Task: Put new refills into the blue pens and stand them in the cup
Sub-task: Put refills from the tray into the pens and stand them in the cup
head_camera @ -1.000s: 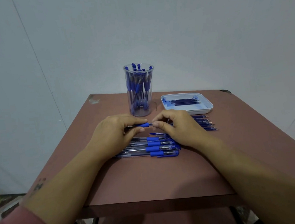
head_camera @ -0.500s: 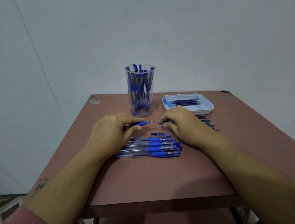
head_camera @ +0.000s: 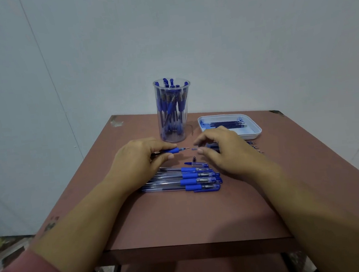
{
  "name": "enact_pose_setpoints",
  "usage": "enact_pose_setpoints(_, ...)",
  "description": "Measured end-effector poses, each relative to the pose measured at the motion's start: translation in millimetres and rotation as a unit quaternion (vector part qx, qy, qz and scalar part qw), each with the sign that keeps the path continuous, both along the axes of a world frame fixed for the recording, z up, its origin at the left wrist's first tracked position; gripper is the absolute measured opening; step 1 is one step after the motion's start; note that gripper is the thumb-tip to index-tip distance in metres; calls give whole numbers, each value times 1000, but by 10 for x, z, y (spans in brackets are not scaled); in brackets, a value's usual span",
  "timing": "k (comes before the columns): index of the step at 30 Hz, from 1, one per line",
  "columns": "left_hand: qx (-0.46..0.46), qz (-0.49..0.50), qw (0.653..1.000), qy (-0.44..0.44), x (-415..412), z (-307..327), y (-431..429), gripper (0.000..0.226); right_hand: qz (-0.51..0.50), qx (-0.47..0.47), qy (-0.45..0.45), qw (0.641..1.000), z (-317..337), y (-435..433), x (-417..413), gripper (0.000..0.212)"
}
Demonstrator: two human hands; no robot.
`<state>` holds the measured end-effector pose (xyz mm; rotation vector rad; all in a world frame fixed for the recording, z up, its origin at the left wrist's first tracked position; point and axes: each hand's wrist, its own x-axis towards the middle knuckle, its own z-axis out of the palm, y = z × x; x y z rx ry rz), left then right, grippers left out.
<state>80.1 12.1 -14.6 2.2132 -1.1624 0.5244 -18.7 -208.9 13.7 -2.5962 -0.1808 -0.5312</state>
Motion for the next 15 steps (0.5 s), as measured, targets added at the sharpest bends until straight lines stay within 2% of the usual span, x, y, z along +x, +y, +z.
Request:
enact_pose_setpoints(3, -3, -23, 1000, 11, -24, 12, -15, 29, 23, 14, -35, 999, -25, 78, 15, 18)
enact_pose_setpoints(6, -7, -32, 999, 13, -36, 15, -20, 29, 36, 16, -38, 998, -53, 107, 50, 15)
enact_pose_setpoints(10, -7, -25, 1000, 11, -22, 17, -15, 28, 10, 38, -20, 999, -5, 13, -13, 5)
enact_pose_setpoints(15, -6, -27, 999, 17, -27, 13, -21, 28, -7, 33, -17, 999, 35, -56, -86, 7)
